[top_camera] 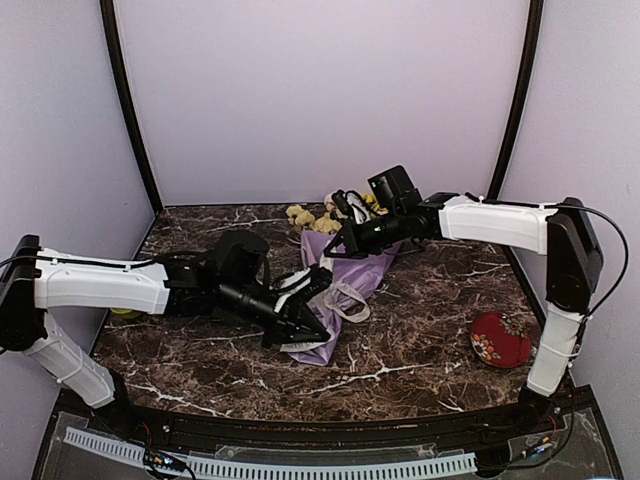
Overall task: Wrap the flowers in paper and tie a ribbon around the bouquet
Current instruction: Cross the half-tied ribbon over the folded bouquet.
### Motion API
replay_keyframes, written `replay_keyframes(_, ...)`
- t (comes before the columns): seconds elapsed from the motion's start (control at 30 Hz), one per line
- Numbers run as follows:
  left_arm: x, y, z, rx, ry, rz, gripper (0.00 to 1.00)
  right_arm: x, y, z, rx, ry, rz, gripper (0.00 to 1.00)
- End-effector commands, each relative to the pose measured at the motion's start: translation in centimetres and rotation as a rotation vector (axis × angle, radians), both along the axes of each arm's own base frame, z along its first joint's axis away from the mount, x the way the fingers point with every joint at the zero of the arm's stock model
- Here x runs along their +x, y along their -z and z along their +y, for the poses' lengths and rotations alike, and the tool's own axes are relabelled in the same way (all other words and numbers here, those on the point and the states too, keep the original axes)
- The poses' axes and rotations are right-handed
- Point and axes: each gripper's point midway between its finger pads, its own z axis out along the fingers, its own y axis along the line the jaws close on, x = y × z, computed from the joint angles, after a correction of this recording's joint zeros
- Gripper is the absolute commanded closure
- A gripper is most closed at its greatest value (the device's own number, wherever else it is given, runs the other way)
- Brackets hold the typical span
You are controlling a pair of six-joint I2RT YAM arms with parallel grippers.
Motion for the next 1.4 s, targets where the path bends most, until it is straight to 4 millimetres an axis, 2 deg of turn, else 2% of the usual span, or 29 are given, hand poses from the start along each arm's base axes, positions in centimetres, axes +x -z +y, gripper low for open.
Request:
replay_keyframes(0.0, -3.2, -1.6, -3.9, -0.095, 0.225, -0.006, 1.00, 0.5, -1.5, 0.6, 0.026, -0.004, -0.027, 1.00)
replay_keyframes(0.1, -3.1, -2.7, -8.1, -0.120, 0.298, -0.025, 1.00, 0.6, -1.7, 0.4, 0.020, -0.003, -0.033, 1.00)
replay_keyframes(0.23, -3.8, -1.7, -11.3, -0.112, 0.390, 0.017, 1.00, 0.5, -1.9, 0.3, 0.008, -0.016, -0.042, 1.00)
replay_keyframes(0.37, -3.6, -1.3, -12.7, -0.147, 0.396, 0.016, 1.00, 0.1, -1.7, 0.0, -0.002, -0.030, -0.043, 1.00)
replay_keyframes(0.47, -2.3, -0.5, -13.0, -0.133, 0.322, -0.033, 1.00, -0.2, -1.6, -0.1, 0.001, -0.037, -0.038, 1.00)
replay_keyframes(0.53, -0.2, 0.2, -13.3, -0.110, 0.211, -0.104, 0.99, -0.3, -1.5, -0.1, 0.005, -0.043, -0.034, 1.00)
replay_keyframes(0.6, 1.4, 0.8, -13.2, -0.081, 0.120, -0.152, 0.85, -0.4, -1.4, -0.1, 0.006, -0.046, -0.031, 1.00)
replay_keyframes(0.67, 2.2, 0.9, -12.7, -0.056, 0.079, -0.196, 0.62, -0.4, -1.4, 0.0, 0.006, -0.047, -0.029, 1.00)
replay_keyframes(0.73, 2.1, 0.3, -11.7, -0.057, 0.071, -0.243, 0.44, -0.6, -1.4, 0.1, 0.012, -0.055, -0.025, 1.00)
replay_keyframes(0.8, 1.9, -0.1, -10.6, -0.063, 0.074, -0.291, 0.34, -0.7, -1.3, 0.2, 0.015, -0.061, -0.019, 1.00)
replay_keyframes(0.9, 1.8, -0.7, -8.9, -0.064, 0.051, -0.361, 0.25, -0.7, -1.2, 0.2, 0.013, -0.060, -0.018, 1.00)
replay_keyframes(1.07, 2.5, -2.7, -5.9, -0.121, -0.025, -0.444, 0.19, -0.9, -1.2, 0.4, 0.023, -0.065, -0.009, 1.00)
replay_keyframes(1.13, 4.8, -3.6, -4.1, -0.167, -0.157, -0.431, 0.21, -1.0, -1.2, 0.5, 0.023, -0.066, -0.008, 1.00)
replay_keyframes(1.23, 11.4, -4.1, -0.2, -0.219, -0.486, -0.356, 0.32, -1.2, -1.6, 0.6, 0.035, -0.063, -0.010, 1.00)
replay_keyframes(1.27, 12.8, -3.6, 0.7, -0.219, -0.552, -0.341, 0.34, -1.2, -1.6, 0.7, 0.040, -0.060, -0.009, 1.00)
replay_keyframes(1.33, 14.3, -2.6, 1.6, -0.205, -0.612, -0.356, 0.34, -1.3, -1.9, 0.8, 0.056, -0.049, -0.005, 1.00)
replay_keyframes(1.37, 14.7, -2.0, 1.6, -0.197, -0.626, -0.366, 0.31, -1.3, -2.0, 0.9, 0.065, -0.043, -0.002, 1.00)
